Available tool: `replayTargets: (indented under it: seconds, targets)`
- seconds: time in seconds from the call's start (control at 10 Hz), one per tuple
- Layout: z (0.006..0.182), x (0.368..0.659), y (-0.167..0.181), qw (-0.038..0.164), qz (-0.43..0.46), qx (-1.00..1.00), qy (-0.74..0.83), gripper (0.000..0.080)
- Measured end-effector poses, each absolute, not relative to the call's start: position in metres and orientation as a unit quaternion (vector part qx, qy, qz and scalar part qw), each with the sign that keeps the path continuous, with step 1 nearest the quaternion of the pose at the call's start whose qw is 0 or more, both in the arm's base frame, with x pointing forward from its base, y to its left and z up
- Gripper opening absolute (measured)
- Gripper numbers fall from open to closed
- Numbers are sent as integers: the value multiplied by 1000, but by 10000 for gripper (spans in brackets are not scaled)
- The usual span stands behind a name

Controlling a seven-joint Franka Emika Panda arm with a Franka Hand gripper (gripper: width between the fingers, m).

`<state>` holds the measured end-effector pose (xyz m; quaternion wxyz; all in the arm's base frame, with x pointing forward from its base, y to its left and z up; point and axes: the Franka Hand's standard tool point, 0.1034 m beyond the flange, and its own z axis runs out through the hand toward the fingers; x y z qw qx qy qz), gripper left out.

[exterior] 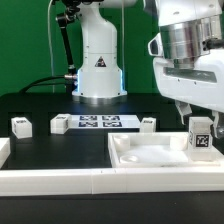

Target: Assemble square table

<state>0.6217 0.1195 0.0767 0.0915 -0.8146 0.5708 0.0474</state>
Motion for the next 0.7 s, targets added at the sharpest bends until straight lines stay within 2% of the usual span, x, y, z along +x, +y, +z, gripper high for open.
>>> replayTargets:
  seconds: [0.1,0.4,0.7]
  targets:
    - [77,621,120,90,45,-839,534,649]
    - [78,616,122,57,32,-938,341,649]
    - [79,618,121,51,17,-980,189,649]
